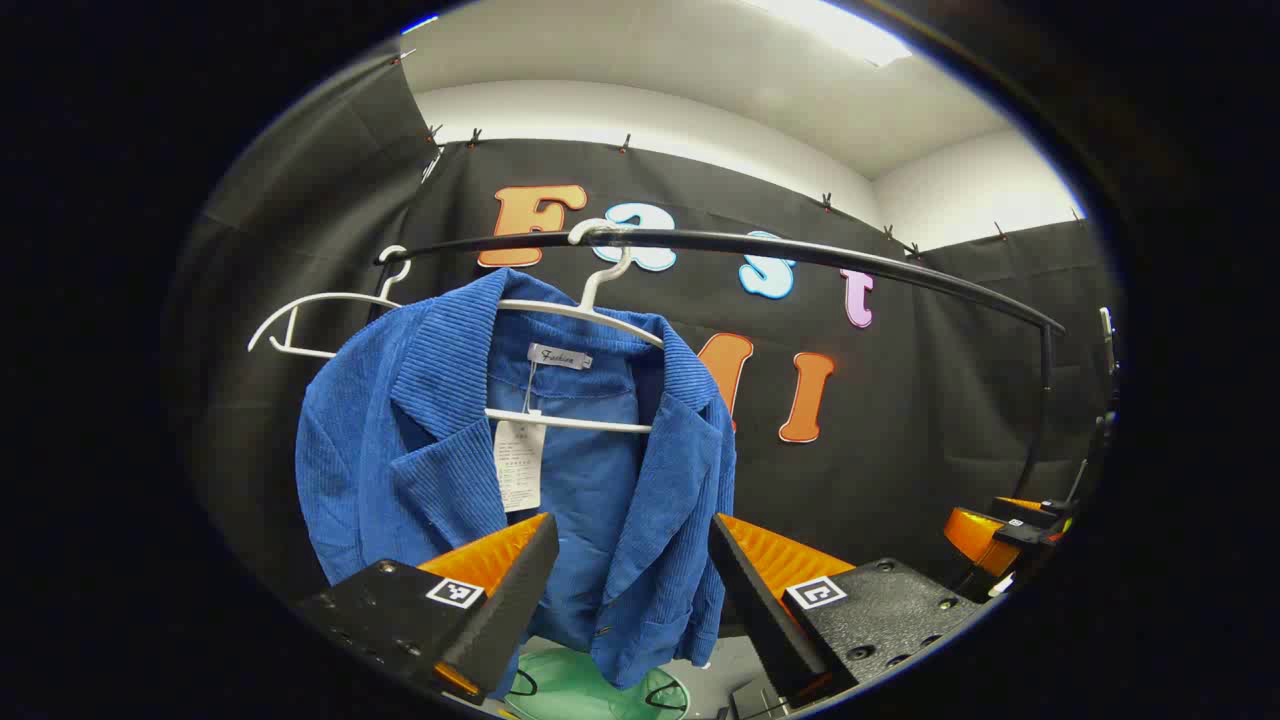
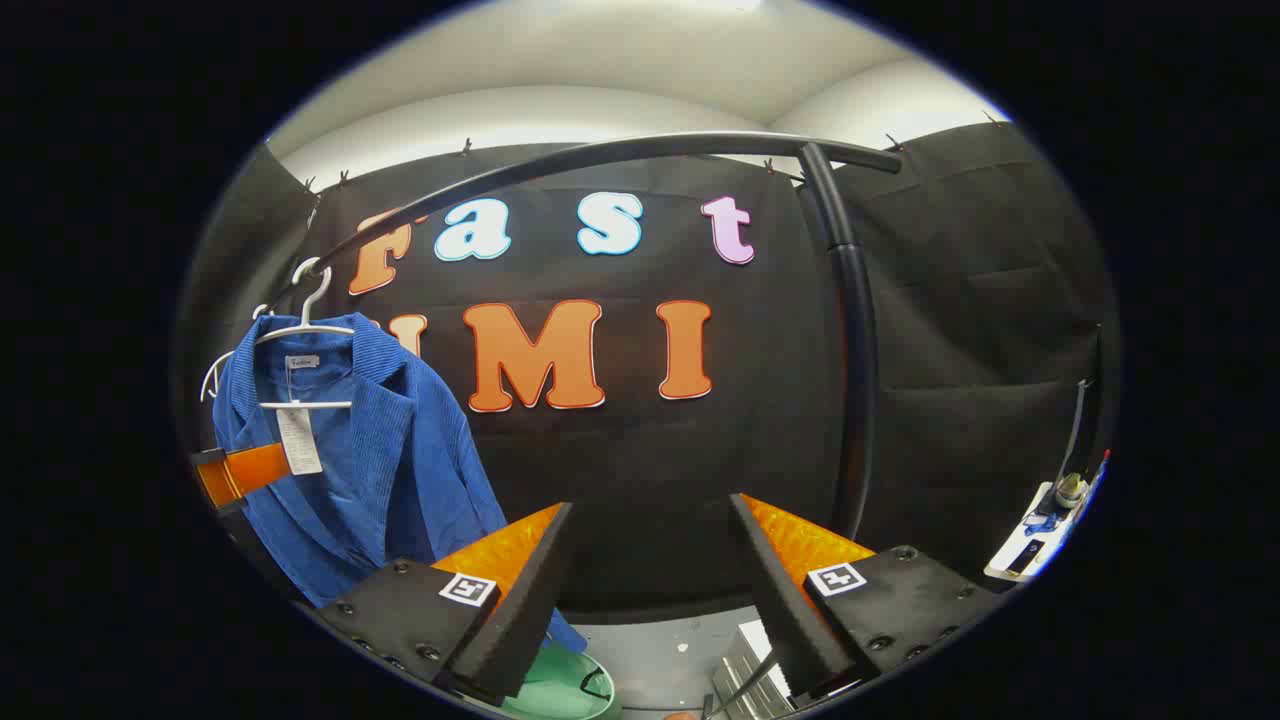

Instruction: Grasp the clothes on the hanger with both hands and then place them into the laundry hamper below.

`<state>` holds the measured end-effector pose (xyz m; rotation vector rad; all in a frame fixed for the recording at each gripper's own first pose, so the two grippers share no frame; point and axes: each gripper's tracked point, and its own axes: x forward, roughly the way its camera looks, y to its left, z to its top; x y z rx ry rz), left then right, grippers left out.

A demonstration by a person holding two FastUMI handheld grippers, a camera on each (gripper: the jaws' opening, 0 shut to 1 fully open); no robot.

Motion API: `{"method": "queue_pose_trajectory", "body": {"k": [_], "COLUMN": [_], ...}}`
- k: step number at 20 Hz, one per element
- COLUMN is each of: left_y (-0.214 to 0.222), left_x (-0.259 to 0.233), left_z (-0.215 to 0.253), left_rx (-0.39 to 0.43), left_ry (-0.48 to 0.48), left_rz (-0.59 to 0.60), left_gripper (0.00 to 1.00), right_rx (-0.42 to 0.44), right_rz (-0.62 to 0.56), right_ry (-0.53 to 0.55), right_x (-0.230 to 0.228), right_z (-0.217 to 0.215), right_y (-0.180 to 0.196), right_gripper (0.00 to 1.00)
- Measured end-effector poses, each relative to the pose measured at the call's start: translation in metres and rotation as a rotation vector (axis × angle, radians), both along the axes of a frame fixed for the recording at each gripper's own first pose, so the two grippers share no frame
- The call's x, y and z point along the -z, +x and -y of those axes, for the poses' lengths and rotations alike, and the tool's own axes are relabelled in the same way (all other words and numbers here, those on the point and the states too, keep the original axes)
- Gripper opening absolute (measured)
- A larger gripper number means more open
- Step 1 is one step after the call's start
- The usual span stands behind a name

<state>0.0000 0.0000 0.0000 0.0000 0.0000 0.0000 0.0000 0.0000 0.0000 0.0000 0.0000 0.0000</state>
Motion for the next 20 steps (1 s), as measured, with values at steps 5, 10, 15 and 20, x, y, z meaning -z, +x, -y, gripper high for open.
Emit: {"method": "queue_pose_trajectory", "body": {"k": [5, 10, 15, 20], "left_y": [-0.005, -0.008, -0.012, -0.017], "left_x": [-0.004, -0.003, -0.003, 0.002], "left_z": [-0.003, -0.001, 0.0, -0.001], "left_rx": [-0.009, -0.014, -0.009, -0.008], "left_ry": [-0.007, -0.002, -0.001, -0.011], "left_rz": [0.008, 0.007, 0.0, -0.013], "left_gripper": [0.95, 0.95, 0.95, 0.92], "right_rx": [-0.008, -0.003, 0.006, 0.009], "right_rz": [0.008, 0.013, 0.021, 0.028], "right_ry": [-0.007, -0.012, -0.013, -0.014], "right_x": [-0.001, -0.003, -0.004, -0.006], "right_z": [-0.002, 0.003, 0.006, 0.01], "right_y": [0.0, -0.002, -0.009, -0.019], "right_gripper": [0.89, 0.98, 0.98, 0.98]}}
